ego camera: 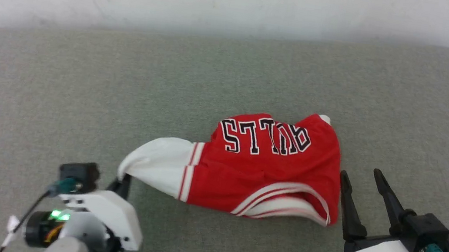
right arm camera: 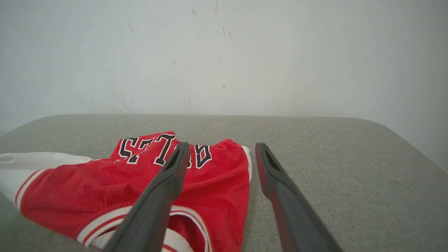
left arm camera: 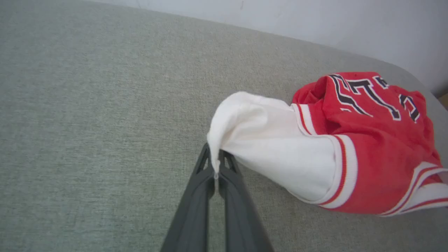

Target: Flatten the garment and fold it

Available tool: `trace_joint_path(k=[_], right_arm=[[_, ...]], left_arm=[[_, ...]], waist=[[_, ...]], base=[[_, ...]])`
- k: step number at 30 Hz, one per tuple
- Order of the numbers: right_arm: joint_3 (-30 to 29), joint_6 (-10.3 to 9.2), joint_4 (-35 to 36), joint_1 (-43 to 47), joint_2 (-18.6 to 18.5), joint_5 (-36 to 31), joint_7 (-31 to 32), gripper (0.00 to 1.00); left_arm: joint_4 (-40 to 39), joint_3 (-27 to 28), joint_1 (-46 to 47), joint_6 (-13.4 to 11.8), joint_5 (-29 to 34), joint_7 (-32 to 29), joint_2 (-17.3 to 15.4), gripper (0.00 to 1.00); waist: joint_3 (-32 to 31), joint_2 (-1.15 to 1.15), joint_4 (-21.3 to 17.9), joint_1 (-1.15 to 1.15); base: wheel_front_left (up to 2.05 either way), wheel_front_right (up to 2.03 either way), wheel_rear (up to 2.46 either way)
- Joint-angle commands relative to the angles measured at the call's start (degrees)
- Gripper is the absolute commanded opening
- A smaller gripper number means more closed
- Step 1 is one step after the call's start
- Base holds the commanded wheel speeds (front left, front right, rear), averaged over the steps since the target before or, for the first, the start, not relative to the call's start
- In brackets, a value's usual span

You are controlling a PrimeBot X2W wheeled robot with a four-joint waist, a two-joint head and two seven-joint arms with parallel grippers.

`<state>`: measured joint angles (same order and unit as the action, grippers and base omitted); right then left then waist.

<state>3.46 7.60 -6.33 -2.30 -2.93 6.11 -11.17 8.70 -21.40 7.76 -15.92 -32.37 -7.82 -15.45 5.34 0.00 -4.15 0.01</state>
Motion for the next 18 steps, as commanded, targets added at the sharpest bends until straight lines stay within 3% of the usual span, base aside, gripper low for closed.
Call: trace_joint_path(k=[1,10,18], right_arm=[[-0.2,-0.11,0.3,0.0,0.1,-0.1,0.0,1.00],[-4.3,-0.11,0.7,0.1,0.1,-0.7,2.7,1.00],[-8.7,-0.11,-1.6,-2.6,0.1,-2.5,12.4,1.00]], left_arm=[[-0.9,1.2,-1.2,-0.7,-0.4,0.9,-0.8,0.00],[-3.1,9.5,-7.8,-5.6,-3.4,2.8,-4.3,0.00],[-2.1,11.9,-11.4,-7.0,-4.3,4.8,-4.7,0.00]], waist=[[-0.4,0.00,1.7,-0.01],[-0.5,0.00,5.1,-0.01],[0.2,0.00,7.9,-0.01]], base=[[0.00,0.00,0.00],[0.00,0.00,0.00],[0.00,0.00,0.00]])
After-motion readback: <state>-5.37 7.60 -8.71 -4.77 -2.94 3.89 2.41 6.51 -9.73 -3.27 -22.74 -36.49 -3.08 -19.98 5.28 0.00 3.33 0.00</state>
